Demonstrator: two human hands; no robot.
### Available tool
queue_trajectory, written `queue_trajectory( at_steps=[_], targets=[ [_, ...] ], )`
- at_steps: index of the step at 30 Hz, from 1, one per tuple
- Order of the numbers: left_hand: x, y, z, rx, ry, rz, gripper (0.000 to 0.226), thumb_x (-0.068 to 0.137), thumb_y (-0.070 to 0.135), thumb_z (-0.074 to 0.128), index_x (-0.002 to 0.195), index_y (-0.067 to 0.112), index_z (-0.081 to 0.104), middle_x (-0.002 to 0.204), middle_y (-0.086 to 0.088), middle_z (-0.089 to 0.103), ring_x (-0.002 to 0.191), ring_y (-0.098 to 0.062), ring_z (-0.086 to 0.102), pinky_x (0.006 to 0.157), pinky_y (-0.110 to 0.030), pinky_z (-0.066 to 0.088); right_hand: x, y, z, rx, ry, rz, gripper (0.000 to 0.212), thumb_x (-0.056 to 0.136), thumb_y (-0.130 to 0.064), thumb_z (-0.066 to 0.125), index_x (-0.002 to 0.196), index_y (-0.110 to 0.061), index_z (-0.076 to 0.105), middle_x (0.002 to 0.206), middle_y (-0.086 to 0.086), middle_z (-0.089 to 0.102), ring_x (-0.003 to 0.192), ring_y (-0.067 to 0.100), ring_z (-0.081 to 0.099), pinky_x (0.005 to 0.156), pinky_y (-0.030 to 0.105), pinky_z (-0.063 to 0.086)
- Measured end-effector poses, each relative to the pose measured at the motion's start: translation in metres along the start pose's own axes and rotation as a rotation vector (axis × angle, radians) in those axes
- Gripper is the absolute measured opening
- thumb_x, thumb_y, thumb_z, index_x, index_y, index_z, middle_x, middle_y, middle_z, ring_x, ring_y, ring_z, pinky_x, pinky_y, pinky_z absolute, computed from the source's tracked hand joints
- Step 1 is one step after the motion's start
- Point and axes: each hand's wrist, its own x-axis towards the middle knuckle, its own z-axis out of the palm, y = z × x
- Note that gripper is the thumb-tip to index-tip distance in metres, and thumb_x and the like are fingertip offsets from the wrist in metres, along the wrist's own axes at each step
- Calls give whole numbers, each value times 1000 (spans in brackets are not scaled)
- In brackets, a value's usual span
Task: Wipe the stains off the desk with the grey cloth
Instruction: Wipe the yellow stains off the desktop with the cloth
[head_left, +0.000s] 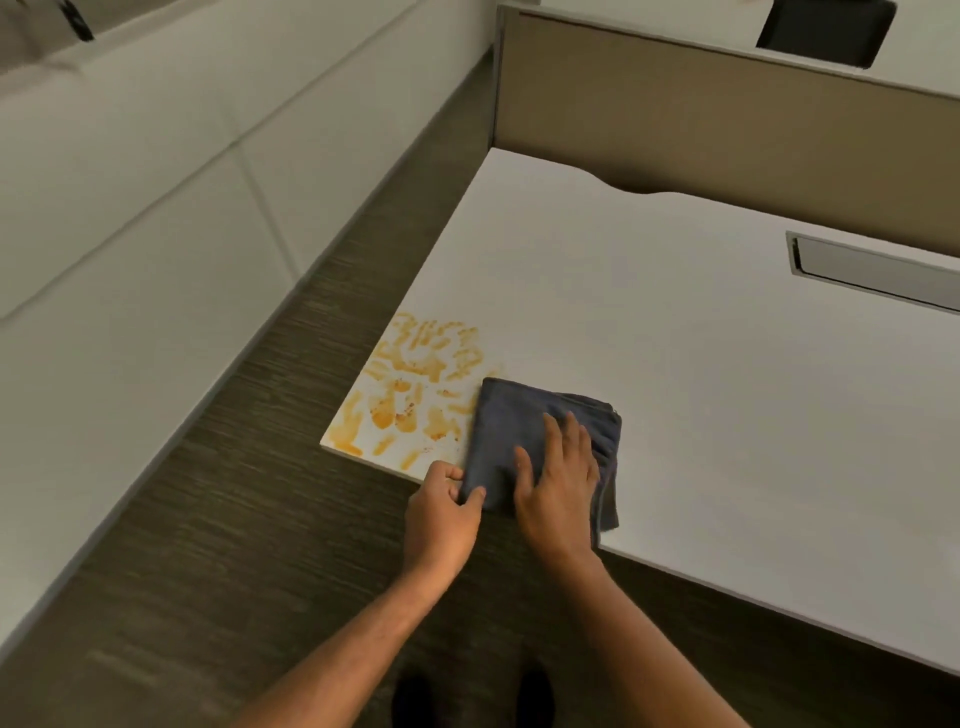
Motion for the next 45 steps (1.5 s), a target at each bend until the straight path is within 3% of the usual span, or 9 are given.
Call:
queue_trajectory(
  at_steps=[7, 10, 13, 16, 18, 22, 34, 41, 45],
  targets=[
    [-4, -9, -7, 112, 76, 107, 24, 91, 19, 76, 105, 22, 57, 69, 10, 65, 69, 7, 63, 56, -8, 44, 28, 19, 42, -354, -187, -89, 71, 102, -63, 16, 162, -26, 13, 171, 11, -7, 156, 33, -14, 124, 55, -11],
    [-5, -16, -21, 227, 184, 187, 30, 92, 25, 74, 117, 21, 59, 90, 12, 67, 76, -4, 64, 63, -20, 50, 25, 25, 47, -383, -167, -116, 75, 99, -68, 8, 161, -26, 13, 171, 11, -7, 156, 32, -14, 124, 55, -11],
    [2, -31, -37, 300, 310, 331, 36, 92, 23, 74, 125, 15, 61, 120, -2, 65, 111, -19, 62, 86, -42, 58, 22, 27, 46, -369, -119, -103, 79, 98, -73, 12, 161, -25, 13, 171, 12, -5, 156, 33, -12, 125, 57, -7],
    [17, -50, -52, 471, 352, 379, 49, 98, 32, 65, 140, 9, 54, 154, -14, 49, 149, -33, 38, 119, -59, 34, 21, 26, 46, -354, -120, -40, 90, 92, -83, 11, 161, -26, 5, 170, 14, -8, 156, 35, -14, 124, 59, -7],
    [27, -64, -60, 568, 314, 355, 64, 103, 48, 45, 154, 9, 38, 168, -15, 25, 159, -33, 12, 127, -55, 10, 22, 23, 48, -376, -152, -24, 94, 89, -86, 9, 162, -27, 2, 170, 15, -10, 155, 36, -15, 124, 60, -7],
    [43, -88, -74, 736, 285, 343, 81, 103, 62, 21, 163, 8, 16, 172, -15, 3, 160, -31, -4, 129, -51, -1, 26, 18, 52, -406, -151, -31, 94, 89, -85, 10, 162, -27, 3, 170, 17, -8, 155, 39, -12, 123, 63, -5],
    [54, -111, -83, 828, 225, 309, 85, 103, 64, 17, 163, 5, 5, 172, -15, -4, 160, -29, -9, 130, -50, 2, 23, 20, 48, -357, -205, -156, 93, 87, -90, 16, 161, -36, 0, 171, 7, -12, 155, 31, -19, 124, 59, -10],
    [54, -109, -77, 811, 195, 318, 84, 103, 62, 22, 163, 5, 6, 172, -15, -2, 160, -30, -8, 130, -52, 4, 5, 36, 35, -493, -439, -347, 126, 65, -105, 24, 157, -32, -22, 162, 9, -38, 147, 29, -39, 118, 58, -23],
    [54, -107, -76, 800, 204, 320, 83, 103, 62, 20, 163, 5, 7, 172, -16, -1, 160, -30, -7, 130, -51, 4, 8, 33, 36, -529, -408, -328, 103, 80, -91, 10, 159, -31, -16, 165, 9, -32, 150, 31, -34, 121, 60, -17]
  ],
)
